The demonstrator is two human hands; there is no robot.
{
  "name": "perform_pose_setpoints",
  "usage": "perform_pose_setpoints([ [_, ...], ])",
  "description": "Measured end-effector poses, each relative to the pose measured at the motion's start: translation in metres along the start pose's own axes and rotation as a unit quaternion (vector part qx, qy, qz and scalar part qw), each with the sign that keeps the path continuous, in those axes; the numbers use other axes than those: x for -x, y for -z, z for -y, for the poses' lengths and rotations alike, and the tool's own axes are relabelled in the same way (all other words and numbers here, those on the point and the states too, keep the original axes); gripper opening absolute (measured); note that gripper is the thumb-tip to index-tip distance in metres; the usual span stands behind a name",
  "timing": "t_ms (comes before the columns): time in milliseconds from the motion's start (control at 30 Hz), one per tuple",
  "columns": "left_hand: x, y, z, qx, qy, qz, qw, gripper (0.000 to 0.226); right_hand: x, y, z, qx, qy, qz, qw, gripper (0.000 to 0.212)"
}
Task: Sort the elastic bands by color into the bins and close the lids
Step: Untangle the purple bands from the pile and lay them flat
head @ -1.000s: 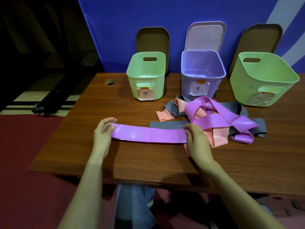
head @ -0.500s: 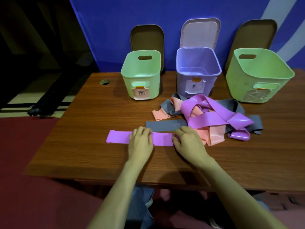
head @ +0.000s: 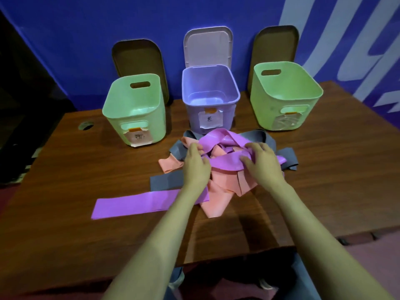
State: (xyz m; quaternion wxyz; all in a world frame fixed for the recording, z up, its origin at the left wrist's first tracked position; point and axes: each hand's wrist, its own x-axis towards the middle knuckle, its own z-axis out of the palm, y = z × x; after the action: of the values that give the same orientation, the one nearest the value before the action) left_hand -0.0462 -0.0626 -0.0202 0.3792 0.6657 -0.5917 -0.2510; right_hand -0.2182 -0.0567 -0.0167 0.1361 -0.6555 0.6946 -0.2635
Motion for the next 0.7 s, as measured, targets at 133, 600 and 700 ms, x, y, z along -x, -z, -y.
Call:
perform_pose_setpoints([
  [133, 0.002, 0.005, -0.013, 0.178, 0.018, -0.047, 0.983, 0.029, 0.000, 0.011, -0.004, -0.100, -0.042, 0.006, 0.994, 0.038],
  [600, -0.004, 0.037, -0.051, 0.231, 0.072, -0.006, 0.970, 0.014, -0.003, 0.060, 0.029, -0.176, -0.013, -0.190, 0.966, 0.019],
  [700, -0.007, 0.046, -0.047, 0.264, 0.079, -0.025, 0.961, 0.021, -0.004, 0.065, 0.029, -0.173, -0.023, -0.190, 0.966, 0.017],
])
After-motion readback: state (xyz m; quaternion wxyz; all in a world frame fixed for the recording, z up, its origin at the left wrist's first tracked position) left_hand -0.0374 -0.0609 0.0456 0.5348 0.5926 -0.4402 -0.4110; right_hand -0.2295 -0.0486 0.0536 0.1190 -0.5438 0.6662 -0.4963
